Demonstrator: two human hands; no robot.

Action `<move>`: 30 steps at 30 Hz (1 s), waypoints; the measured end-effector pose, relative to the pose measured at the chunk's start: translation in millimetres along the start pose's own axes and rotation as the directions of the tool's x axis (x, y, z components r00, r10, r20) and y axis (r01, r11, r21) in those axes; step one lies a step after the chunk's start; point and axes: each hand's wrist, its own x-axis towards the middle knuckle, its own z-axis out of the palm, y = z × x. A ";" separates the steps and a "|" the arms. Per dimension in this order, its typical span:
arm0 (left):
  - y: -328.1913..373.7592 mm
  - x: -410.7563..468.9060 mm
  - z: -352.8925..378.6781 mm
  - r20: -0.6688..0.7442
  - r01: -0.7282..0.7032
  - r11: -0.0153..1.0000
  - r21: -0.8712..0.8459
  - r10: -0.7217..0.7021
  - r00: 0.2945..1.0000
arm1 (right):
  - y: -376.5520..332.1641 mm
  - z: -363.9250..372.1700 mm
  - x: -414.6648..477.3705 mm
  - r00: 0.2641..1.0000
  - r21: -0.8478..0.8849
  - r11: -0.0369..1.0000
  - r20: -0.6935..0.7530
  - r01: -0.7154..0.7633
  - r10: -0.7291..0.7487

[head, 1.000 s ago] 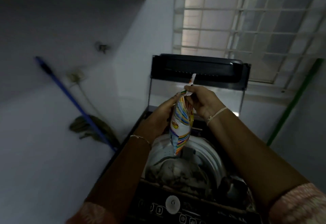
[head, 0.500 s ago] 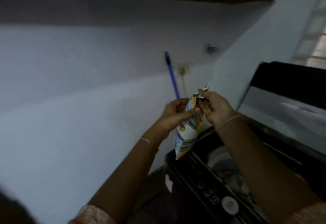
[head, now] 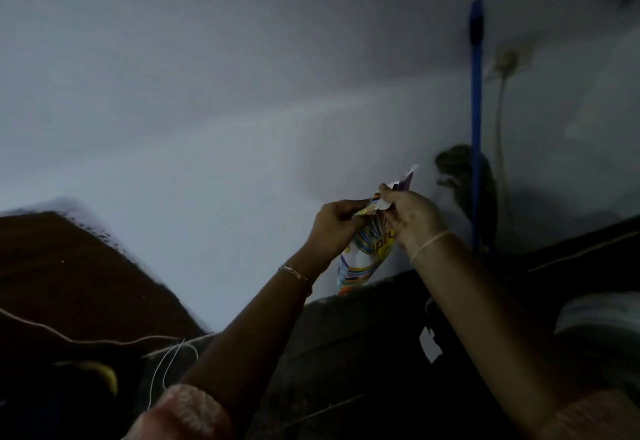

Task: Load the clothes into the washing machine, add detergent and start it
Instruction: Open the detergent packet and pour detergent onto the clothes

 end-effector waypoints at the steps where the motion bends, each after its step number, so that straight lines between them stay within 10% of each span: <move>1: -15.5 9.2 -2.9 -0.006 0.014 0.999 0.040 -0.014 1.000 | 12.3 2.3 13.4 0.999 -0.021 1.000 -0.030 -0.016 0.016; 13: -175.0 93.2 3.8 0.100 0.131 0.888 0.440 -0.194 0.976 | 148.4 -11.7 146.0 0.923 0.113 0.928 -0.118 -0.354 0.366; 30: -428.2 187.0 61.6 0.077 0.670 0.706 0.232 -0.699 0.711 | 349.3 -81.6 353.3 0.754 0.252 0.850 -0.393 -0.462 0.526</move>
